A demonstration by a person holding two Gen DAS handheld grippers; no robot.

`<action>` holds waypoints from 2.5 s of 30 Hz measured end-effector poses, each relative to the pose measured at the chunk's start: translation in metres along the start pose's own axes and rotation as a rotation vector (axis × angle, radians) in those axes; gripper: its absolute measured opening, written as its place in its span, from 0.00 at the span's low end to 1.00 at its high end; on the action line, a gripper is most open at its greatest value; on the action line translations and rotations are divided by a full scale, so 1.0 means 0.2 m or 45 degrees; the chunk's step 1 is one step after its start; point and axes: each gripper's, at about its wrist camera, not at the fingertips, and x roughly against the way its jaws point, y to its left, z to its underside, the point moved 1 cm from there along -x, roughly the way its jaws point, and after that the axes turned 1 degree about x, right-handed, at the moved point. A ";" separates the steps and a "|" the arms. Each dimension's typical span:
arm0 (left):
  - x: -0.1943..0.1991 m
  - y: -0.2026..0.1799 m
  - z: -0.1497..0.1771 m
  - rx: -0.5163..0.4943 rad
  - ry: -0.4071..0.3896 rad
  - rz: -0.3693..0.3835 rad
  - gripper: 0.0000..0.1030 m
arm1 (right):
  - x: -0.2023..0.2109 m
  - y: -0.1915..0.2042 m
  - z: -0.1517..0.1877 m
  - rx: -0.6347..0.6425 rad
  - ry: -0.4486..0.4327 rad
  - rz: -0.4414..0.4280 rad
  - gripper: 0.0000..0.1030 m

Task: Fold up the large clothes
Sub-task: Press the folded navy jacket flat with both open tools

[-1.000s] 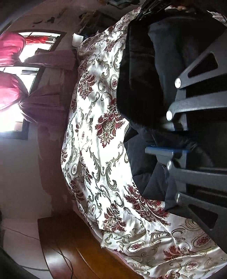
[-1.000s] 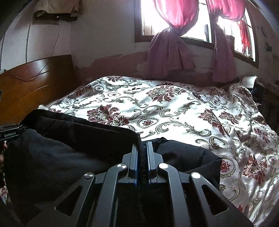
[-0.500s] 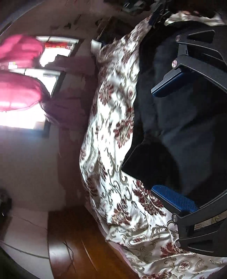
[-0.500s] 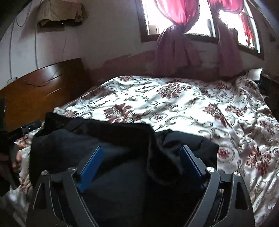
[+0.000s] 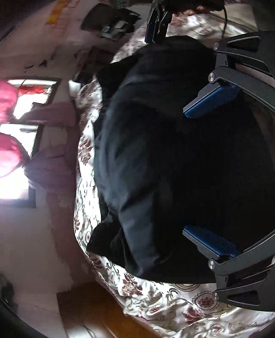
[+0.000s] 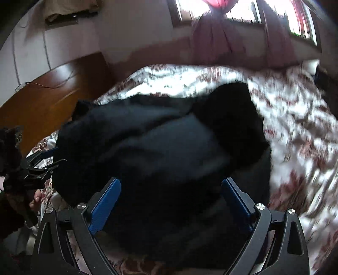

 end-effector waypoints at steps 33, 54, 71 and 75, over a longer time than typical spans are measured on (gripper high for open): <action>-0.59 0.13 -0.42 0.002 0.274 0.143 1.00 | -0.67 -0.04 -0.46 0.116 0.307 -0.023 0.99; -0.83 0.19 -0.42 0.055 0.370 0.228 1.00 | -0.90 -0.06 -0.51 0.163 0.417 -0.059 0.99; -0.87 0.19 -0.39 0.058 0.368 0.244 1.00 | -0.93 -0.06 -0.50 0.164 0.419 -0.070 1.00; -0.87 0.19 -0.39 0.049 0.366 0.233 1.00 | -0.94 -0.06 -0.50 0.168 0.419 -0.064 1.00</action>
